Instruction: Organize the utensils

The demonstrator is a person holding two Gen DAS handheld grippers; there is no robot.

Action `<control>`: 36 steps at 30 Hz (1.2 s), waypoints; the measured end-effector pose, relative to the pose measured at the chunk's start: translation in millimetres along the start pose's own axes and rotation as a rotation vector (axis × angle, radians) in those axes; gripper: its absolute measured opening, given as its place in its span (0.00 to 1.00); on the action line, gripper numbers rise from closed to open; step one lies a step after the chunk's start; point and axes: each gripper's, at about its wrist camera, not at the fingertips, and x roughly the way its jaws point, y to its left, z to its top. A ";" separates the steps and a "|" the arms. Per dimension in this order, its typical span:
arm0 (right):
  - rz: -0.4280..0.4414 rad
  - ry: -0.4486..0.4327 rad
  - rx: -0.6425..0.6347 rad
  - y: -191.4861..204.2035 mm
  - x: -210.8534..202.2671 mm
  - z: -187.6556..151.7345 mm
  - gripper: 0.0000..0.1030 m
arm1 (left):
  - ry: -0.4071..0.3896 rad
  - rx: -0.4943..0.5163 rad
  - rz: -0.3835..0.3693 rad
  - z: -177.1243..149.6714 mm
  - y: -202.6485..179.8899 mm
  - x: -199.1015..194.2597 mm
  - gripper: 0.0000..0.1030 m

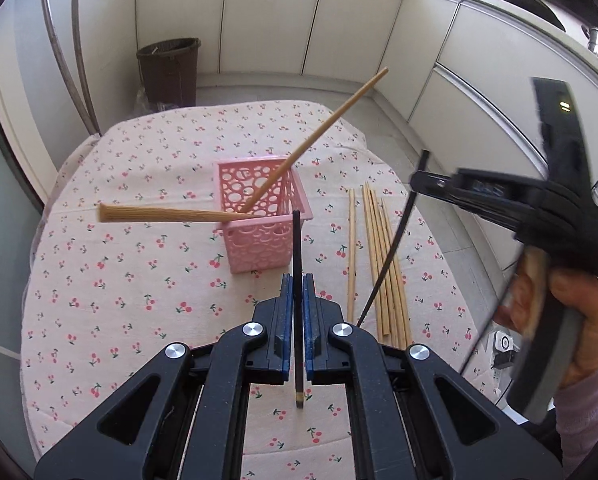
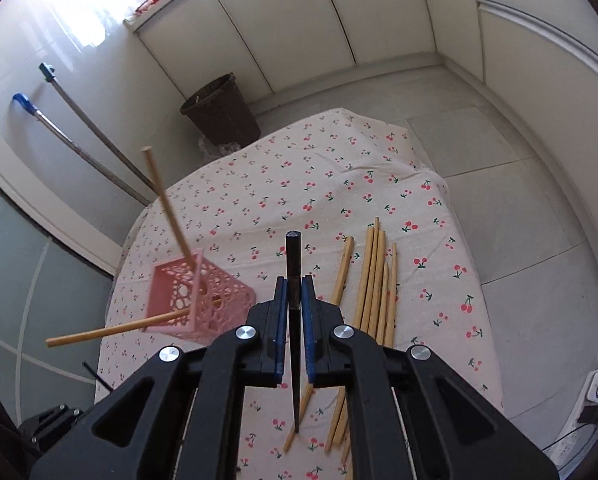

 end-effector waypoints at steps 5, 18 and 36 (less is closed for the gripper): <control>0.039 -0.034 -0.045 14.0 -36.7 -16.3 0.07 | -0.028 0.002 0.007 -1.9 3.4 -13.9 0.04; 0.161 -0.207 -0.051 33.7 -110.2 -4.3 0.07 | -0.161 -0.048 -0.017 21.0 15.5 -61.5 0.04; 0.165 -0.180 -0.057 29.7 -111.9 -5.4 0.07 | 0.132 -0.113 0.097 4.1 27.1 58.3 0.36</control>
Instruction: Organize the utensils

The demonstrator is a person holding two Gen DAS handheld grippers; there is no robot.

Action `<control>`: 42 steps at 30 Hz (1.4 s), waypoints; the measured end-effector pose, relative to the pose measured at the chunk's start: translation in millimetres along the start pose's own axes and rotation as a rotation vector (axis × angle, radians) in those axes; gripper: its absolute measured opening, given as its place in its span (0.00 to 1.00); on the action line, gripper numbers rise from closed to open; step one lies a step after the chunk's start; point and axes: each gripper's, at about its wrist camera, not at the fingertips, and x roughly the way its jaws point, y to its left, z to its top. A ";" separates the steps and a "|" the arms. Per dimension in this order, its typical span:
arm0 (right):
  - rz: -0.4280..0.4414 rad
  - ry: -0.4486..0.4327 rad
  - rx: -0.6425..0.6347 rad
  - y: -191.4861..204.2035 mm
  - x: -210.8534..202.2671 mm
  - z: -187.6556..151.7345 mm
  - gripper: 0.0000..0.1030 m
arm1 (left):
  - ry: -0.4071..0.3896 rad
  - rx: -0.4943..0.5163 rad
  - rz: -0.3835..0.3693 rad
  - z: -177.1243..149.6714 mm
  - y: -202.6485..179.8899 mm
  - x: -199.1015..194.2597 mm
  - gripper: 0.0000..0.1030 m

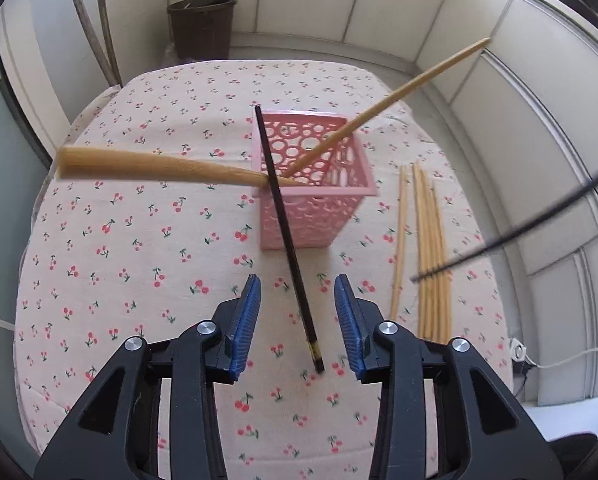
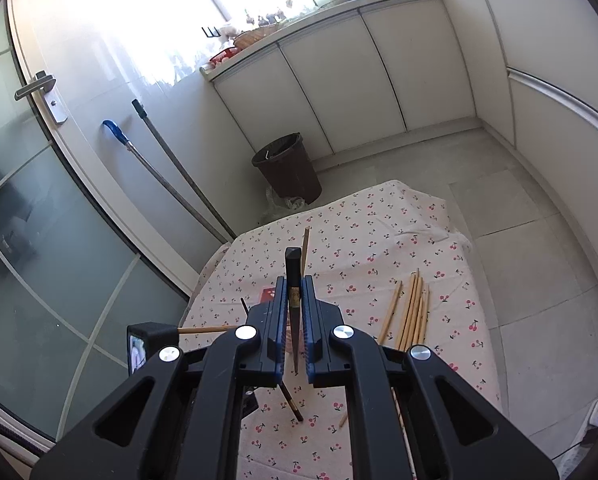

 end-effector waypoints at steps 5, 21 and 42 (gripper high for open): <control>-0.008 0.009 0.009 -6.0 1.3 -1.2 0.07 | -0.025 -0.036 -0.004 13.7 4.5 20.7 0.32; 0.036 -0.037 0.017 -1.4 -15.9 8.1 0.07 | -0.341 0.020 -0.146 20.8 -8.4 -117.4 0.04; 0.074 -0.020 0.037 3.7 -0.8 16.3 0.07 | -0.287 -0.169 -0.057 90.4 15.0 -74.9 0.22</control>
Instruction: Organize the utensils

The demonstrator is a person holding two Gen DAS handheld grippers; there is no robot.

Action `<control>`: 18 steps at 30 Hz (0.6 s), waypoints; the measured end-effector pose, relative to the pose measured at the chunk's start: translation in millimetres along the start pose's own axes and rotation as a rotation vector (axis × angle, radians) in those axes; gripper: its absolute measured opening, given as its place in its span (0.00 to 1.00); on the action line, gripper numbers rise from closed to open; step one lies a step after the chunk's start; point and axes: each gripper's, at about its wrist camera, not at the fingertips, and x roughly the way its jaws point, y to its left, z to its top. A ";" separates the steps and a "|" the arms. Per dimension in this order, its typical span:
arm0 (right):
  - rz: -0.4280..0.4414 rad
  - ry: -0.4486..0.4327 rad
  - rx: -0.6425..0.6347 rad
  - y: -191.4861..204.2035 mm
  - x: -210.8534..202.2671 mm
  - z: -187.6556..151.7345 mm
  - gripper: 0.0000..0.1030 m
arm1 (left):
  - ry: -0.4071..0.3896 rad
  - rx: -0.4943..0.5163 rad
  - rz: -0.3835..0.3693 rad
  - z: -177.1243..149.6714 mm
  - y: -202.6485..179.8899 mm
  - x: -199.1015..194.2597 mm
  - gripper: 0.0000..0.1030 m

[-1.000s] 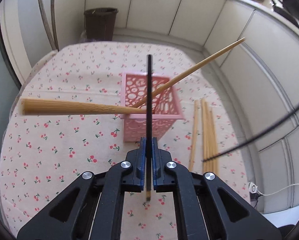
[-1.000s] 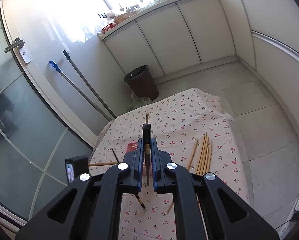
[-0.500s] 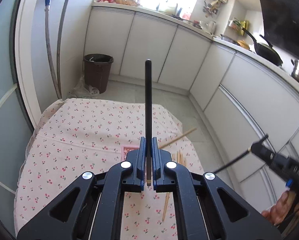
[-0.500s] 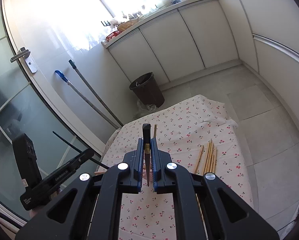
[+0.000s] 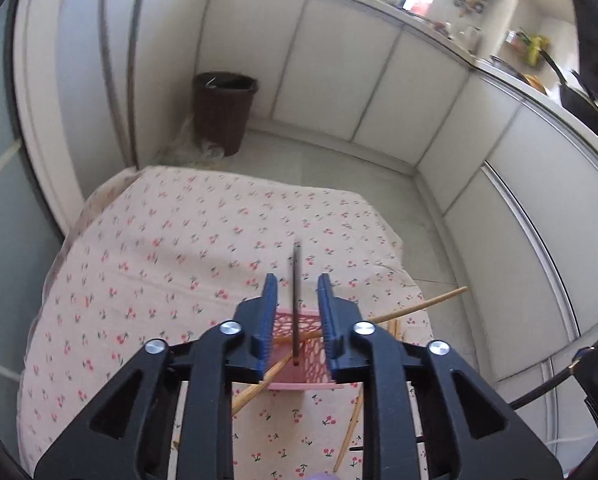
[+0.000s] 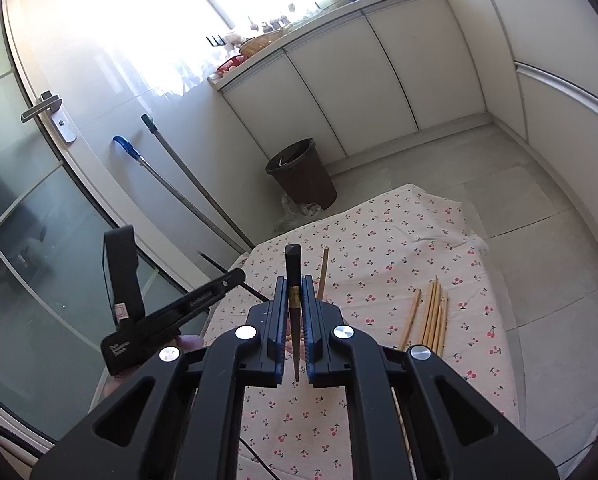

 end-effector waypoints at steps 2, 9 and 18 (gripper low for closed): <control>0.005 -0.010 -0.004 3.1 -0.8 1.8 0.07 | -0.027 -0.023 0.009 2.7 9.2 -11.3 0.25; 0.003 -0.030 0.002 12.3 7.5 8.4 0.07 | -0.073 -0.113 -0.005 4.4 36.7 -46.7 0.37; -0.048 -0.073 0.002 20.6 35.7 22.2 0.07 | -0.073 -0.091 -0.022 -5.5 39.0 -62.3 0.37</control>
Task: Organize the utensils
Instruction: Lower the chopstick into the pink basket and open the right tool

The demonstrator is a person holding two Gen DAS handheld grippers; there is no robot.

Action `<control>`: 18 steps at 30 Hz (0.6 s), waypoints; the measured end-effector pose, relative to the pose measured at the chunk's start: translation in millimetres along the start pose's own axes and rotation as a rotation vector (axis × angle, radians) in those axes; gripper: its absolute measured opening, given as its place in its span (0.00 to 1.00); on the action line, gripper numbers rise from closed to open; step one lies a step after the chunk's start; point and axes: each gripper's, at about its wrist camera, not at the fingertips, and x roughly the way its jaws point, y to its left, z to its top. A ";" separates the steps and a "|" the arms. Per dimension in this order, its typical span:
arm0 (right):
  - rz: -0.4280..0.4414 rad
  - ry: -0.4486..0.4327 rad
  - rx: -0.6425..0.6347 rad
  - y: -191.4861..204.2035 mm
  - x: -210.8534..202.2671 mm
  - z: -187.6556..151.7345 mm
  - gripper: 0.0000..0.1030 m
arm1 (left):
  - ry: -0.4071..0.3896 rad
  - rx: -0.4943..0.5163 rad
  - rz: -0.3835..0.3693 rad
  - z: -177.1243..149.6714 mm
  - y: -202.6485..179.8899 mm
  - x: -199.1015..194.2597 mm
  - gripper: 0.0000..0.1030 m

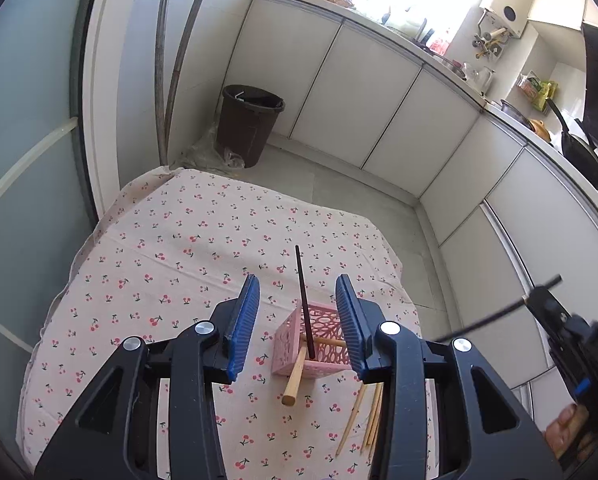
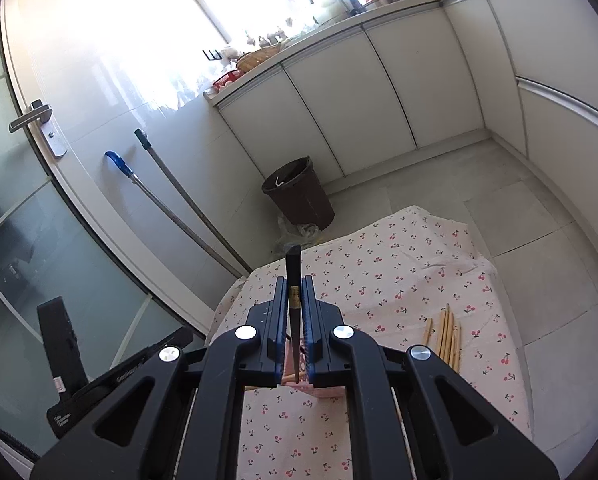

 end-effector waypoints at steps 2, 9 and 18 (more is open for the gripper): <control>-0.001 -0.001 0.008 0.9 7.8 2.9 0.07 | -0.024 0.020 0.003 0.7 -2.9 -7.3 0.37; -0.048 0.018 -0.017 8.4 44.2 0.6 0.07 | -0.036 0.044 0.002 2.3 -3.8 -8.2 0.37; -0.038 0.077 -0.048 10.4 64.3 -12.4 0.12 | -0.007 0.047 -0.002 -3.8 -6.3 -0.3 0.38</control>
